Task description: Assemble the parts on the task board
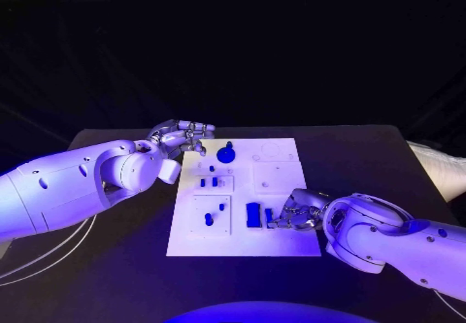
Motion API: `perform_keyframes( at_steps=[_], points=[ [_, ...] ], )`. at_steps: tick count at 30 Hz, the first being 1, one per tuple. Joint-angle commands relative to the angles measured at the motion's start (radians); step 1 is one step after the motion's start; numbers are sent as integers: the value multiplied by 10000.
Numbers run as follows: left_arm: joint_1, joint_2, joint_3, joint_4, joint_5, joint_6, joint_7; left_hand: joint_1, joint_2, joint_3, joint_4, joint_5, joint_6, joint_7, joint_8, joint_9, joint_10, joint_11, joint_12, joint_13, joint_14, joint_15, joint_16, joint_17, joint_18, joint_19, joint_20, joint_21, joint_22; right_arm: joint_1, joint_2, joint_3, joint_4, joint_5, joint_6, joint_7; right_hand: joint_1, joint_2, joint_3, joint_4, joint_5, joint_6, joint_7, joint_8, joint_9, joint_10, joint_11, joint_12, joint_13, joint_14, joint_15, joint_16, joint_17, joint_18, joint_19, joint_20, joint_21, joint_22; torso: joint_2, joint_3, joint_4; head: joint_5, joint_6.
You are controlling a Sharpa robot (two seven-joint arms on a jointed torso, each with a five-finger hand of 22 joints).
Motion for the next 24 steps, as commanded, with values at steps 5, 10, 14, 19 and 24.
perform_keyframes(
  at_steps=[5,10,14,19,24],
  points=[
    [5,32,7,10,-31,180,39,3,84,-43,-13,27,-81,-17,30,-4,-93,-11,68,17,-49,10,-5,-9,117,64,17,-44,-15,-23,231,-25,-361,232,495,-180,18,201,-74,-7,144,-77,34,-74,-51,-10,8,-33,22,745,-36,-14,1046,-58,9,20,-38,14,7,5,4,9,-18],
    [5,29,6,6,-31,181,34,3,84,-43,-13,27,-81,-17,30,-4,-93,-11,68,17,-49,10,-5,-9,117,64,17,-44,-15,-26,229,-25,-339,268,376,-120,185,143,-166,-136,161,-93,42,-80,-44,-21,12,-65,20,742,-35,-26,1032,-56,1,23,-49,1,3,1,-1,12,-25],
    [5,22,6,3,-31,181,31,3,84,-43,-13,27,-81,-17,30,-4,-93,-11,68,17,-49,10,-5,-9,117,64,17,-44,-15,-28,130,-25,-225,388,4,214,188,59,-283,-160,193,-115,56,-92,-43,-47,24,-135,-13,735,-26,-53,1000,-48,-17,28,-75,-38,0,0,-7,16,-18],
    [5,21,5,-16,-31,170,37,3,84,-43,-13,27,-81,-17,30,-4,-93,-11,68,17,-49,10,-5,-9,117,64,17,-44,-15,15,-90,13,-55,750,-646,951,145,-45,-478,-144,259,-196,90,-135,-53,-156,54,-386,-155,710,-2,-139,895,-16,-88,44,-179,-198,-17,-3,1,-1,13],
    [2,42,-5,-94,-22,144,86,-7,84,-50,-9,26,-86,-16,33,-4,-101,-8,77,18,-54,13,-5,-15,116,62,19,-50,-18,383,-340,68,-66,2083,-1443,2477,313,-47,-645,-217,386,-480,202,-288,-101,-565,148,-1282,-697,625,72,-420,564,79,-303,101,-509,-688,-38,-20,-4,-20,98]
  ],
)
